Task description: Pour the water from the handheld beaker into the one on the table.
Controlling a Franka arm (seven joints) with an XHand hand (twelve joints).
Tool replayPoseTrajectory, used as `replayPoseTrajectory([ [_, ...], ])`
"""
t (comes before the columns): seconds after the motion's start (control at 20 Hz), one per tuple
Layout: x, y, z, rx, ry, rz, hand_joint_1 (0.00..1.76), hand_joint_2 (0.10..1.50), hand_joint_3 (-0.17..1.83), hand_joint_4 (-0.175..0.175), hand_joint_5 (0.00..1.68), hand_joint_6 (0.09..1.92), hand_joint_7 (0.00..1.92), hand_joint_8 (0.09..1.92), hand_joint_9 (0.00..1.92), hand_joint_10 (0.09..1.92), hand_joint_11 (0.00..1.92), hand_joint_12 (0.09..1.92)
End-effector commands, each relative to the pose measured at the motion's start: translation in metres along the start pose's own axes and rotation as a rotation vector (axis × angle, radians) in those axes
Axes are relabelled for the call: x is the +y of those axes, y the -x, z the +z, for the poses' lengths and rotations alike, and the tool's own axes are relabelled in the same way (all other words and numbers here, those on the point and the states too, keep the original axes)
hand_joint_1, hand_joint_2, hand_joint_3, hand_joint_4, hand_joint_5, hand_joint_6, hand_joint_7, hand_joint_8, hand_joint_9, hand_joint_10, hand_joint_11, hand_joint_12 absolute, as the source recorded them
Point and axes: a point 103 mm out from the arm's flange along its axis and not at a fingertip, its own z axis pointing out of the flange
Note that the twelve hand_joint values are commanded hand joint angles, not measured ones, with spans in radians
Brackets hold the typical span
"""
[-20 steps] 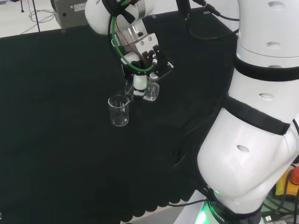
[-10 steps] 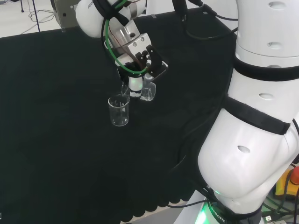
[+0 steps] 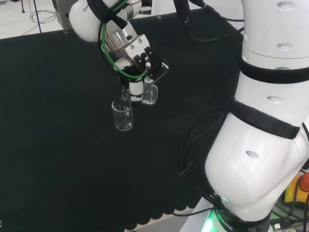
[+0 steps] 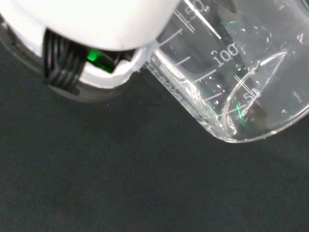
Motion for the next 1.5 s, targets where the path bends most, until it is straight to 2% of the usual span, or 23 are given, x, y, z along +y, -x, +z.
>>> replayPoseTrajectory([
  [0.05,0.001,-0.004,-0.001,-0.034,-0.041,0.018,1.32,0.59,0.76,-0.175,1.28,0.68,1.33,0.66,1.81,0.24,1.52,0.58],
  [0.8,0.003,-0.010,-0.003,-0.097,-0.103,0.055,1.31,0.59,0.77,-0.175,1.27,0.70,1.33,0.67,1.80,0.26,1.51,0.59],
  [1.25,0.002,-0.013,-0.004,-0.140,-0.128,0.103,1.31,0.59,0.77,-0.175,1.26,0.71,1.32,0.68,1.80,0.27,1.51,0.58],
  [1.5,0.003,-0.017,-0.005,-0.149,-0.142,0.113,1.31,0.60,0.76,-0.175,1.25,0.72,1.31,0.70,1.79,0.29,1.50,0.59],
])
